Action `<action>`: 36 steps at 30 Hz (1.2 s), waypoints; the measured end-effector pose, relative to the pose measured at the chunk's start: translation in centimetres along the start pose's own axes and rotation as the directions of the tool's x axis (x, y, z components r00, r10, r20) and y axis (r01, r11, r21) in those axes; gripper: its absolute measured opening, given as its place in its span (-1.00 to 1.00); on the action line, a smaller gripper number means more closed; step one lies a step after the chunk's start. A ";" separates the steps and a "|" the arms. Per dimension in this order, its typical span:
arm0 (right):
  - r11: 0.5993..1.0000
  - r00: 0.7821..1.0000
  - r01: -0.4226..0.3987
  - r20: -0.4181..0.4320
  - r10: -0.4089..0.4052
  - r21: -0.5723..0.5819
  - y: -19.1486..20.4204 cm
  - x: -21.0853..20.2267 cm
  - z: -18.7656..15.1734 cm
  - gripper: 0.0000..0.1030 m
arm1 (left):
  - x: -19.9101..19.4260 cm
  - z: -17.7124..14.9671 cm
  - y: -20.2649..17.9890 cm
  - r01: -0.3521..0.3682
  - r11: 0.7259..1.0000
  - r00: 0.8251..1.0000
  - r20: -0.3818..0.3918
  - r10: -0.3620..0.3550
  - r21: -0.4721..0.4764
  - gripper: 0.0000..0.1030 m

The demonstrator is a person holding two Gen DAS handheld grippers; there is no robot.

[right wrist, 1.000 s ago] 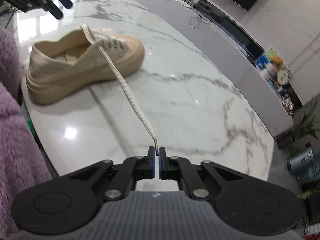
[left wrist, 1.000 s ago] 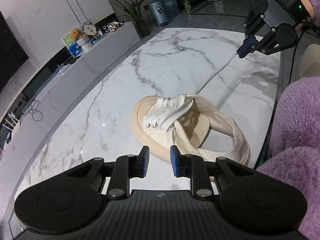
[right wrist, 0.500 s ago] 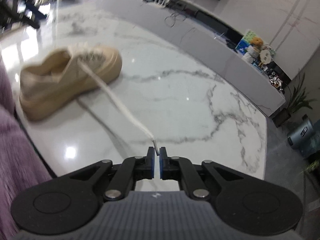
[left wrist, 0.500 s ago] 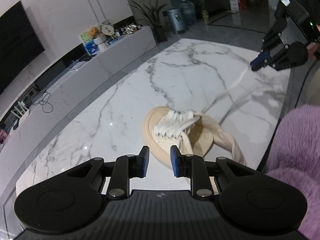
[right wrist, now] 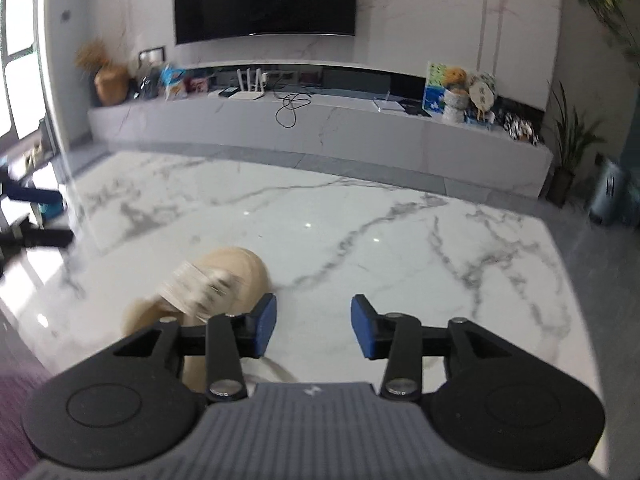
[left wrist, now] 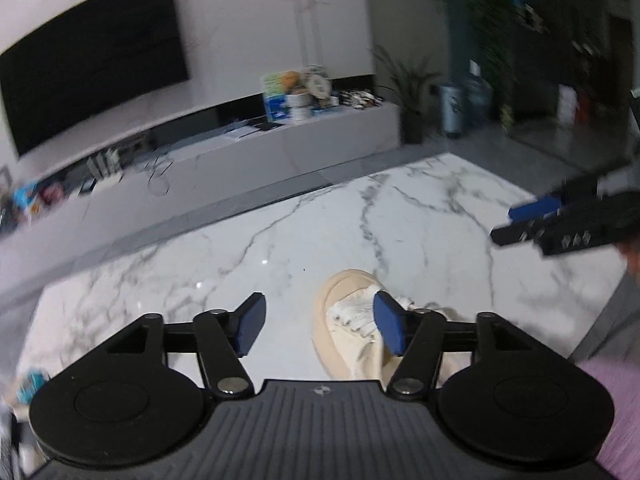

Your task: Lace up shoes with both hands

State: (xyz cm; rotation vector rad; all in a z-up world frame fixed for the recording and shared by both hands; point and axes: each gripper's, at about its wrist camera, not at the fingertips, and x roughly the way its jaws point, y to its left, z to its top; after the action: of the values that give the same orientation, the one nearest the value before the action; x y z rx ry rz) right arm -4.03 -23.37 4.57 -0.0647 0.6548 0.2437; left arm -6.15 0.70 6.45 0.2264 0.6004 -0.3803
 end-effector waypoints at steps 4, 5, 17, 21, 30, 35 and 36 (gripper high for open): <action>0.991 1.000 -0.029 -0.001 0.029 0.131 2.1 -0.6 0.3 0.03 | -0.6 -0.8 -0.3 -0.055 0.995 0.998 -0.012 0.054 -0.087 0.36; 0.987 0.999 -0.034 0.002 0.034 0.157 2.6 -0.8 0.2 0.16 | -0.7 -1.1 -0.3 -0.067 0.992 0.998 -0.016 0.066 -0.107 0.36; 0.987 0.993 0.064 0.091 -0.078 0.149 7.2 -2.9 -2.9 0.23 | -0.7 -5.0 0.0 -0.111 0.949 0.994 -0.043 0.103 -0.295 0.45; 0.980 0.984 0.086 0.138 -0.112 0.182 6.9 -4.0 -3.4 0.35 | -0.7 -5.2 -0.4 -0.124 0.945 0.992 -0.051 0.114 -0.303 0.45; 0.961 0.993 0.058 0.082 -0.083 0.272 6.2 -4.3 -4.9 0.35 | -0.1 -5.2 -1.7 -0.149 0.949 0.987 -0.100 0.125 -0.277 0.45; 0.961 0.997 0.046 0.046 -0.061 0.273 6.4 -3.5 -4.9 0.37 | 0.5 -5.4 -1.8 -0.155 0.950 0.982 -0.148 0.117 -0.273 0.45; 0.964 0.997 0.054 0.042 -0.067 0.260 6.7 -3.5 -4.9 0.37 | 0.7 -5.4 -1.8 -0.162 0.948 0.980 -0.160 0.122 -0.273 0.45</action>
State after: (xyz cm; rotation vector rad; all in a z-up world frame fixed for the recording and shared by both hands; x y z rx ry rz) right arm -11.23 -18.26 2.92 0.1721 0.6290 0.0986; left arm -9.10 0.53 1.53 0.0191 0.7655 -0.1348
